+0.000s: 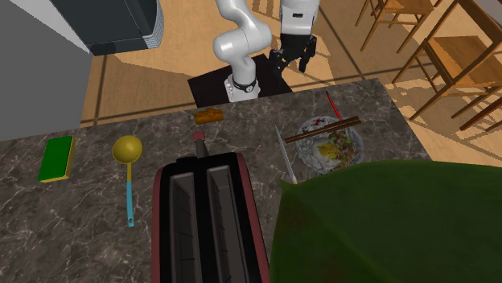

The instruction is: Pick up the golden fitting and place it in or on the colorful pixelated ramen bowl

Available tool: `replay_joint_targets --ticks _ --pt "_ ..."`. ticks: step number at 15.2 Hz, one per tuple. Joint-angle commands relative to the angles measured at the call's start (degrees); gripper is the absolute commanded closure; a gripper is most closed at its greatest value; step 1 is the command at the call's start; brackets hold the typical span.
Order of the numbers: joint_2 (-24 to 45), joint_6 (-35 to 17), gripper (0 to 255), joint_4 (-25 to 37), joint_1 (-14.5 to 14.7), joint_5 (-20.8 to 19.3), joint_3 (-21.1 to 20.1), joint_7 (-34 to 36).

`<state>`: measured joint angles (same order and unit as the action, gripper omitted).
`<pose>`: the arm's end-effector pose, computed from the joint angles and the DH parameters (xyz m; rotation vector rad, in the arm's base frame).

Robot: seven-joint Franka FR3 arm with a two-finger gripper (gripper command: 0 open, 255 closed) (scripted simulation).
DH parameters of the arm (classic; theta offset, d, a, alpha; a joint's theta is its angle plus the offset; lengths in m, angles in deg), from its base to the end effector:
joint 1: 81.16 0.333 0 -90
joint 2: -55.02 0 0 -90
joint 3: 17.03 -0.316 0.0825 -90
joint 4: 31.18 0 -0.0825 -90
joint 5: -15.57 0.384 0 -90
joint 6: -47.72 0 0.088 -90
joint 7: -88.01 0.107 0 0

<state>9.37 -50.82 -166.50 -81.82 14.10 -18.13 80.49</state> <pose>0.3187 0.0020 0.6055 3.0764 0.2096 0.2346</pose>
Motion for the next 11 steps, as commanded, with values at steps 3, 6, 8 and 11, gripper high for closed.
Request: replay_joint_targets --ticks 3,6,8,11 --pt "-0.26 -1.04 0 -1.31 -1.34 -1.26 2.12 -1.24" --pt "-0.30 -2.68 0 -2.98 -3.40 -3.20 5.35 -3.09" --pt "-0.10 -3.84 0 -3.88 -4.82 -4.51 7.54 -4.33" --pt "0.57 -5.67 0 -4.91 -6.96 -6.45 10.86 -6.20"
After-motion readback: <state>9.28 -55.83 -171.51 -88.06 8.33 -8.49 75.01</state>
